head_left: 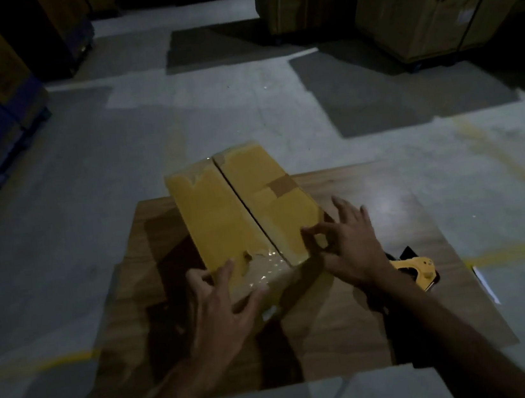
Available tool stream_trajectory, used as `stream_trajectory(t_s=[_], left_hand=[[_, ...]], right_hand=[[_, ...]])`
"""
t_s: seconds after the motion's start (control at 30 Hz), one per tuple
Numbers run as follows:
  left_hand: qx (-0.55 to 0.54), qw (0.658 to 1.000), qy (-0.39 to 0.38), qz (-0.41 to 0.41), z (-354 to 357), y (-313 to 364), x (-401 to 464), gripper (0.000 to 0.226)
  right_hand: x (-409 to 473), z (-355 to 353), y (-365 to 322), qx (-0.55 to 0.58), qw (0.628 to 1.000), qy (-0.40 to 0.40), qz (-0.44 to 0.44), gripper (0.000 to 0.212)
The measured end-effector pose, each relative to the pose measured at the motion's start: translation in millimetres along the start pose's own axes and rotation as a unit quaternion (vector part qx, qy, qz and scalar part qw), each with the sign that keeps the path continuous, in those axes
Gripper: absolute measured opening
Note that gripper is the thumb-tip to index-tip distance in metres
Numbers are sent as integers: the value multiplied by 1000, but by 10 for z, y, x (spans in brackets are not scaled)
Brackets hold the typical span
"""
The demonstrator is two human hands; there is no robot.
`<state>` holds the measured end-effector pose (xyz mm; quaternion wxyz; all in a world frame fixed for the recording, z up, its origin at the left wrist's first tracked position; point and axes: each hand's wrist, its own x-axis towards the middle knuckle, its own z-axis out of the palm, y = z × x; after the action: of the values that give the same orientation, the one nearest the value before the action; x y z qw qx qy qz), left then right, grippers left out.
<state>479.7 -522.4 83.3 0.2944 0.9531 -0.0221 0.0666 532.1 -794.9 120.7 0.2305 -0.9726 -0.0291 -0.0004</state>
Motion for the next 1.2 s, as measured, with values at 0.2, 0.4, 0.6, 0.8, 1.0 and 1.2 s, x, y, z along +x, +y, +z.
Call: stream_trajectory(t_s=[0.2, 0.4, 0.6, 0.8, 1.0, 1.2], left_hand=[[24, 977, -40, 207, 48, 245, -20, 26], [-20, 961, -104, 254, -95, -77, 857, 35], [139, 923, -222, 282, -26, -70, 1358, 69], [209, 930, -172, 250, -28, 46, 1207, 81], [250, 936, -117, 217, -107, 59, 1198, 91], [193, 947, -123, 223, -366, -499, 1590, 73]], right_hand=[[-287, 385, -678, 84, 984, 59, 146, 70], [-373, 461, -603, 28, 996, 9, 90, 130], [-268, 430, -398, -16, 998, -46, 43, 139], [38, 125, 35, -56, 988, -118, -77, 129], [426, -257, 67, -147, 968, -185, -81, 130], [205, 588, -957, -4, 998, -19, 59, 82]])
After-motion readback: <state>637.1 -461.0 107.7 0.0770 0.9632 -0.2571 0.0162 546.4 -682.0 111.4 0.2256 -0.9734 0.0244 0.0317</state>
